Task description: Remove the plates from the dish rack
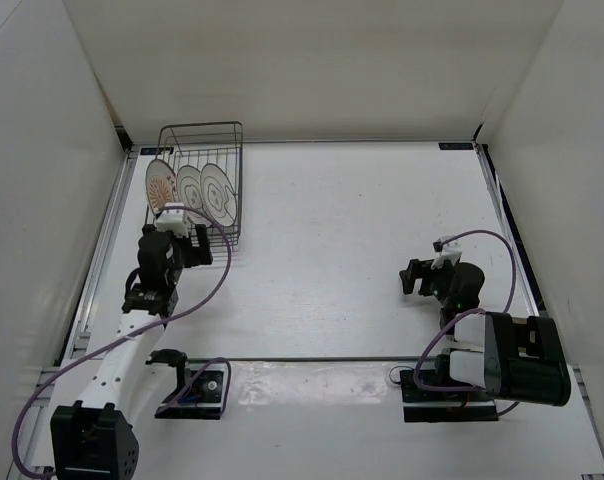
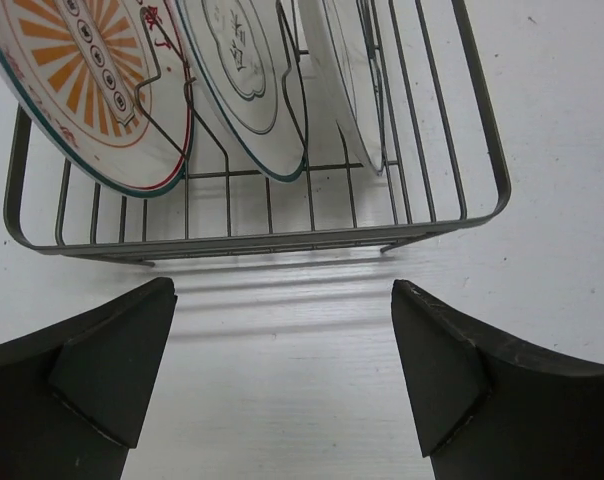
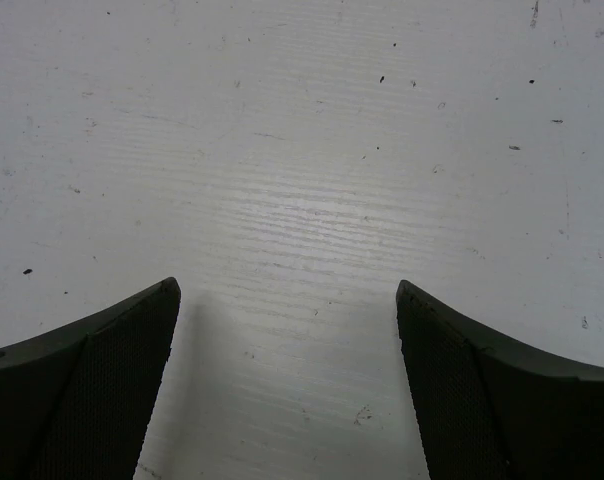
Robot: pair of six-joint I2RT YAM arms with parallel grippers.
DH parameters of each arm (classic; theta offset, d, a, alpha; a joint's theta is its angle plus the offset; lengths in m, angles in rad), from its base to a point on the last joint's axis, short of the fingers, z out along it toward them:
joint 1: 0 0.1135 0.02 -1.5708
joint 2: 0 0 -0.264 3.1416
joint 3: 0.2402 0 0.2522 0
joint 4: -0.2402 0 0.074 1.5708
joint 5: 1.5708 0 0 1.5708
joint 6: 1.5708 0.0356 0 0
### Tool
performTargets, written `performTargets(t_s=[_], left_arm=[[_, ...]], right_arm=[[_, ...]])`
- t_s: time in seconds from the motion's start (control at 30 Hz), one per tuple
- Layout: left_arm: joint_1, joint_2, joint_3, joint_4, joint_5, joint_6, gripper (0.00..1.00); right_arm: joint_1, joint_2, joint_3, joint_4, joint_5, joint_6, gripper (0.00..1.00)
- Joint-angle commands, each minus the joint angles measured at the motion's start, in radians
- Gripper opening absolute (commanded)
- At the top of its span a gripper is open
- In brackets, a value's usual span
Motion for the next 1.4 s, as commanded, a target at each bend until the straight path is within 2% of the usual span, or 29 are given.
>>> performTargets(t_s=[0.0, 0.07, 0.17, 0.27, 0.3, 0.33, 0.4, 0.47, 0.5, 0.57, 0.73, 0.77, 0.83, 0.93, 0.97, 1.03, 1.2, 1.27, 1.37], left_arm=[[-0.002, 0.012, 0.076, -0.149, -0.060, -0.126, 0.99], [-0.002, 0.029, 0.115, -0.178, -0.077, -0.144, 0.99], [-0.002, 0.056, 0.214, -0.319, -0.100, -0.156, 0.99], [-0.002, 0.088, 0.308, -0.543, -0.204, -0.161, 0.99], [-0.003, 0.101, 0.323, -0.577, -0.327, -0.174, 0.99], [-0.002, 0.113, 0.348, -0.667, -0.372, -0.267, 0.99], [0.000, 0.113, 0.353, -0.657, -0.437, -0.302, 0.99], [0.003, 0.098, 0.333, -0.591, -0.411, -0.236, 0.99], [0.003, 0.098, 0.324, -0.576, -0.408, -0.242, 0.99], [0.003, 0.107, 0.319, -0.518, -0.390, -0.219, 0.99], [0.001, 0.205, 0.386, -0.493, -0.200, -0.153, 0.99], [0.003, 0.219, 0.423, -0.511, -0.193, -0.151, 0.99], [0.003, 0.286, 0.507, -0.572, -0.180, -0.168, 0.99], [0.003, 0.364, 0.609, -0.645, -0.180, -0.182, 0.99], [0.003, 0.387, 0.626, -0.651, -0.173, -0.180, 0.99], [0.004, 0.406, 0.668, -0.642, -0.175, -0.188, 0.99], [0.009, 0.411, 0.699, -0.540, -0.170, -0.162, 0.99], [0.010, 0.415, 0.709, -0.490, -0.170, -0.148, 0.99], [0.030, 0.441, 0.736, -0.441, -0.176, -0.144, 0.99]], right_arm=[[0.001, 0.002, 0.028, 0.013, 0.010, -0.005, 0.90], [0.001, 0.002, 0.028, 0.013, 0.010, -0.007, 0.90], [0.001, 0.002, 0.027, 0.011, 0.011, -0.005, 0.90], [0.001, -0.001, 0.027, 0.013, 0.027, -0.007, 0.90], [0.002, -0.001, 0.024, 0.013, 0.034, -0.008, 0.90], [0.002, -0.006, 0.028, 0.004, 0.033, -0.004, 0.90], [0.005, 0.003, 0.030, 0.016, 0.024, -0.008, 0.90], [-0.001, -0.027, 0.036, -0.007, -0.002, -0.001, 0.90], [-0.002, -0.046, 0.051, -0.053, -0.001, -0.008, 0.90], [0.001, -0.111, 0.161, -0.293, -0.063, -0.027, 0.90], [-0.002, -0.237, 0.284, -0.441, -0.099, -0.074, 0.90], [-0.002, -0.256, 0.338, -0.459, -0.111, -0.102, 0.90], [0.001, -0.265, 0.428, -0.614, -0.136, -0.199, 0.90], [0.001, -0.204, 0.608, -0.919, -0.231, -0.280, 0.90], [0.002, -0.163, 0.730, -0.949, -0.236, -0.257, 0.90], [0.001, -0.106, 0.828, -1.030, -0.283, -0.274, 0.90], [0.002, -0.001, 0.965, -1.021, -0.358, -0.061, 0.90], [0.005, 0.011, 0.976, -1.036, -0.431, -0.058, 0.90], [0.007, 0.020, 0.969, -1.038, -0.447, -0.058, 0.90]])
